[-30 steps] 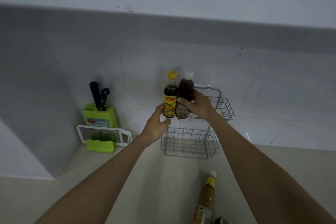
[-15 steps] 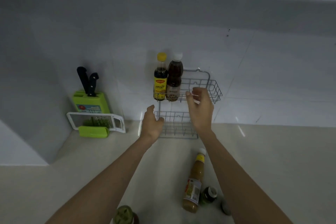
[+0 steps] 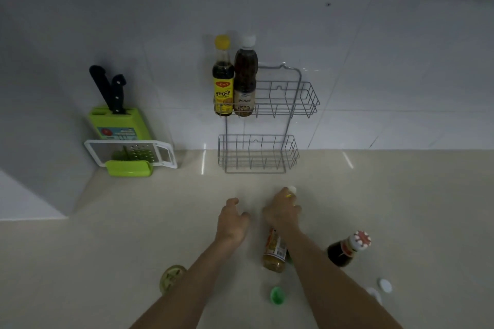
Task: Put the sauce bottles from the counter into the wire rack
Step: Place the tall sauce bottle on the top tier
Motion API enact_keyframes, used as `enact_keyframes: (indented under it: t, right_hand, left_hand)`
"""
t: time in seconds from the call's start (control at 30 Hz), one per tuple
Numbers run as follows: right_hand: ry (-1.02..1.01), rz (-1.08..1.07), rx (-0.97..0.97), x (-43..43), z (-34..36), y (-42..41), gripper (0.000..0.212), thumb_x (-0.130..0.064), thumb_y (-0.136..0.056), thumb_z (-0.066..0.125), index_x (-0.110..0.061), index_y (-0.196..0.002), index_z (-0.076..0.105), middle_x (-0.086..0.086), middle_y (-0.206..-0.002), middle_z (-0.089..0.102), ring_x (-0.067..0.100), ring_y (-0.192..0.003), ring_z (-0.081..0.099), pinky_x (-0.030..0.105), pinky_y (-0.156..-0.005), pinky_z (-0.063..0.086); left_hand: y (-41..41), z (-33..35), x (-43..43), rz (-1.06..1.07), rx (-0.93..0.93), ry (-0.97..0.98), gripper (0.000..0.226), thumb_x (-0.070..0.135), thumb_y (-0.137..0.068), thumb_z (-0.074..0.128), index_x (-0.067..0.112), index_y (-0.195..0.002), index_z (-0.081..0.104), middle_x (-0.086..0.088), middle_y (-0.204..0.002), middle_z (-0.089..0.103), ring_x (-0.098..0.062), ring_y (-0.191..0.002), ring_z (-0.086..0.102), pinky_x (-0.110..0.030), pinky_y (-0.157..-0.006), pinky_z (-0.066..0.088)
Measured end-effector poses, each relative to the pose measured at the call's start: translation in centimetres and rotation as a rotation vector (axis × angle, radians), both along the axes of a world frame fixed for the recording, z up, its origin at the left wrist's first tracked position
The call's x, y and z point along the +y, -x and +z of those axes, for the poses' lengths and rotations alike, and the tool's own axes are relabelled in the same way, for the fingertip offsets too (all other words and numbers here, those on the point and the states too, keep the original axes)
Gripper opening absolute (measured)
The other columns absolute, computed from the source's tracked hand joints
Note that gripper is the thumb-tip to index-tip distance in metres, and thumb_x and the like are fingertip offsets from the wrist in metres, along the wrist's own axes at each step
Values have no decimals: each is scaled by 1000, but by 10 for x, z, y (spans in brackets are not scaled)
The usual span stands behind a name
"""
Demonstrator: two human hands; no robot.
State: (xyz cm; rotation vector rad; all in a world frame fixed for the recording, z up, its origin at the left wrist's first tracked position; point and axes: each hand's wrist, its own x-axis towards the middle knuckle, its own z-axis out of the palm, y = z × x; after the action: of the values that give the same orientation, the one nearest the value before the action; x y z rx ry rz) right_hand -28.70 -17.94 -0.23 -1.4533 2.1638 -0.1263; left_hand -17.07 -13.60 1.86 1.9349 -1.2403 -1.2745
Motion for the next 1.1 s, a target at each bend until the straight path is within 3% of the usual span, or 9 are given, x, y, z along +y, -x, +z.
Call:
enact_keyframes:
  t: [0.13, 0.3, 0.43, 0.57, 0.7, 0.87, 0.97, 1.1]
  right_hand:
    - [-96, -133, 88, -1, -21, -4, 71, -16, -93, 48, -1, -147, 4, 25, -138, 32, 46, -123, 43, 48, -94, 44]
    - [-129, -225, 86, -10, -34, -2, 66, -14, -97, 42, -6, -147, 0, 28, -133, 35, 46, -119, 45, 54, -91, 45]
    - [-110, -212, 96, -14, -40, 3, 58, -18, -98, 40, 3, -143, 10, 24, -131, 39, 38, -119, 48, 47, -94, 45]
    - [-98, -296, -33, -15, -37, 7, 51, -20, -96, 48, 3, -136, 27, 19, -135, 41, 35, -122, 47, 47, -97, 42]
    - [-82, -340, -150, -14, -25, 10, 52, -20, -90, 56, -2, -133, 32, 17, -133, 41, 35, -119, 49, 45, -97, 43]
    - [107, -371, -337, -7, -1, 13, 61, -22, -77, 73, -8, -123, 36, 17, -119, 54, 35, -103, 58, 43, -82, 51]
    - [278, -364, -465, -5, 25, 17, 55, -18, -76, 74, -9, -119, 41, 14, -107, 60, 29, -91, 59, 35, -72, 46]
    - [511, -303, -629, -7, 73, 23, 50, -15, -73, 77, -12, -115, 50, 8, -98, 64, 23, -84, 61, 31, -73, 45]
  left_hand:
    - [-2, -15, 10, -4, -3, -25, 51, 12, -92, 49, 13, -141, 35, -11, -146, 41, -27, -132, 43, -29, -105, 34]
    - [-5, -26, 14, -5, -13, -38, 49, 13, -93, 49, 13, -140, 37, -10, -146, 41, -26, -131, 44, -28, -104, 35]
    - [-3, -27, 13, -5, -5, -32, 48, 13, -93, 49, 13, -140, 37, -9, -146, 42, -26, -131, 44, -27, -104, 35]
    - [-2, -23, 10, -9, 11, -19, 49, 13, -93, 48, 13, -140, 36, -9, -146, 41, -25, -131, 43, -27, -105, 34]
    - [-2, -16, 3, 1, 17, 1, 49, 13, -93, 48, 14, -140, 36, -8, -147, 40, -26, -131, 43, -27, -103, 35]
    - [-2, 0, -2, 11, 49, 44, 48, 13, -94, 47, 15, -141, 35, -7, -148, 39, -24, -131, 43, -27, -103, 36]
    - [-2, 12, -7, 23, 64, 83, 47, 12, -95, 46, 16, -141, 35, -5, -148, 39, -23, -132, 42, -30, -106, 36]
    - [-6, 32, -18, 43, 78, 191, 46, 9, -94, 46, 15, -139, 39, -5, -146, 41, -21, -133, 40, -29, -110, 32]
